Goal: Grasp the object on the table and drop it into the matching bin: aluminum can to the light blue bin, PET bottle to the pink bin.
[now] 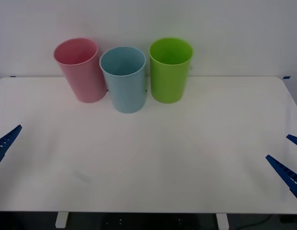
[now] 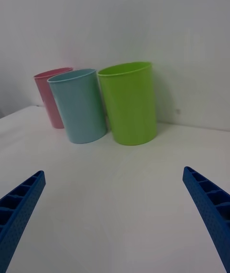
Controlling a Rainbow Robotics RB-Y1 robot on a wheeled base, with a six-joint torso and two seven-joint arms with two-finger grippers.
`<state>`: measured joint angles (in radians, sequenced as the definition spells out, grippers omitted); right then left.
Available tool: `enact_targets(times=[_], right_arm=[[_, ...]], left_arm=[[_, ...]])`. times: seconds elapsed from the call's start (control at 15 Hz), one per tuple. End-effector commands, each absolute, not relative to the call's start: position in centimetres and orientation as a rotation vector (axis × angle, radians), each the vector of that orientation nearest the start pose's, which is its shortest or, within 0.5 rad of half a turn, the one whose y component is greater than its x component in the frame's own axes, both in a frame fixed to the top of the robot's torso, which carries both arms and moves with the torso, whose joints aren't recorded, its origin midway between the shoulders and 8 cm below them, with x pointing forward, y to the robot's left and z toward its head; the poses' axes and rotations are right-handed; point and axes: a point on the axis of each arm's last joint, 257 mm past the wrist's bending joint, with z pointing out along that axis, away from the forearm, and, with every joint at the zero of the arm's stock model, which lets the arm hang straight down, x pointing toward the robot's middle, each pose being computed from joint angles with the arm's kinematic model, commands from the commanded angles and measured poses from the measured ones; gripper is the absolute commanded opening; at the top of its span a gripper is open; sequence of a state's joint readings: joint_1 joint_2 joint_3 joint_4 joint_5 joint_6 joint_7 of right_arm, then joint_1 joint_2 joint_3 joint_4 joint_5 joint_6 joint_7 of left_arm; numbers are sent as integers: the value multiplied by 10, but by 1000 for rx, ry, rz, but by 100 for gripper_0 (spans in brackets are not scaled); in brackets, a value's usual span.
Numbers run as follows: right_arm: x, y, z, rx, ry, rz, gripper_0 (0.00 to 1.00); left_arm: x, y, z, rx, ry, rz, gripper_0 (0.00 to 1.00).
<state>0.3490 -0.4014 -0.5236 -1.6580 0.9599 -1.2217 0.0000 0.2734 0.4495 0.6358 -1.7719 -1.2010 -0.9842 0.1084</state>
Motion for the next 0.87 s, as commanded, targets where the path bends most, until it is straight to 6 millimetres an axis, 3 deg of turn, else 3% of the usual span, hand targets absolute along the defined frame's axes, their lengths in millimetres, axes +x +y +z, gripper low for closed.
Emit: enact_targets(times=[0.07,0.47,0.87], right_arm=[[342,-330,-169,-465,1441,567,100],[342,-330,-169,-465,1441,567,100],[342,-330,-169,-465,1441,567,100]], left_arm=[[384,411,-139,433,1550,-174,100],[371,418,-159,352,1586,-211,100],[372,419,-162,328,1586,-233,100]])
